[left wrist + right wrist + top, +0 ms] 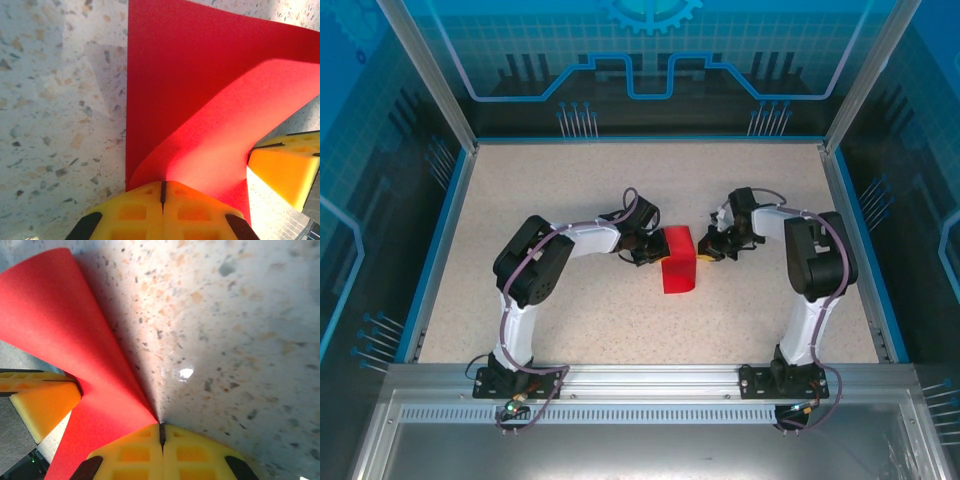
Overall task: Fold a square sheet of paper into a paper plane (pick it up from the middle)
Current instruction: Fold the square sheet of paper in half at the center of the table.
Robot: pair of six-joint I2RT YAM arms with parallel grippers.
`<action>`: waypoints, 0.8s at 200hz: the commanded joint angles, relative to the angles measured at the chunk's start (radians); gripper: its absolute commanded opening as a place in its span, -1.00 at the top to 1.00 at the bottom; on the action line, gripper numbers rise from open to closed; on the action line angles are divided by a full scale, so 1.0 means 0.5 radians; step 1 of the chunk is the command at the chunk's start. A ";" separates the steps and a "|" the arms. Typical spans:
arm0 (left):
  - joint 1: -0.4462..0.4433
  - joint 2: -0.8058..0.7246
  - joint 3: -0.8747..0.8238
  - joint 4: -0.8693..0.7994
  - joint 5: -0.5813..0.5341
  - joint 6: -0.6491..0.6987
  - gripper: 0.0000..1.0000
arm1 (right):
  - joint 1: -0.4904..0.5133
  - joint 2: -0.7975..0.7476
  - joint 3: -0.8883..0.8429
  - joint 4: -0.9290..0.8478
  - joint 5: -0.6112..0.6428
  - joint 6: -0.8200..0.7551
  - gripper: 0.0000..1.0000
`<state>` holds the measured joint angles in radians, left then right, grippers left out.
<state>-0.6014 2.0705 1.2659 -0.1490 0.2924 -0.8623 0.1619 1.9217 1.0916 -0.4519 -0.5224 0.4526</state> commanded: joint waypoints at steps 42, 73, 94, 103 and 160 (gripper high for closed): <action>-0.013 0.255 -0.126 -0.500 -0.256 0.010 0.96 | 0.089 -0.282 0.013 0.136 -0.006 0.030 1.00; -0.013 0.254 -0.115 -0.507 -0.257 0.013 0.95 | 0.261 -0.007 0.190 0.114 -0.056 0.031 1.00; -0.014 0.255 -0.117 -0.512 -0.257 0.000 0.95 | 0.274 0.134 0.250 0.135 -0.071 0.048 1.00; -0.012 0.253 -0.123 -0.515 -0.257 -0.004 0.95 | 0.267 0.162 0.259 0.131 -0.041 0.045 1.00; -0.014 0.254 -0.150 -0.536 -0.265 -0.030 0.96 | 0.011 0.189 0.165 0.128 0.154 0.161 1.00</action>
<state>-0.6014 2.0731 1.2747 -0.1600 0.2924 -0.8654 0.2489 2.0125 1.2015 -0.3809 -0.5304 0.4820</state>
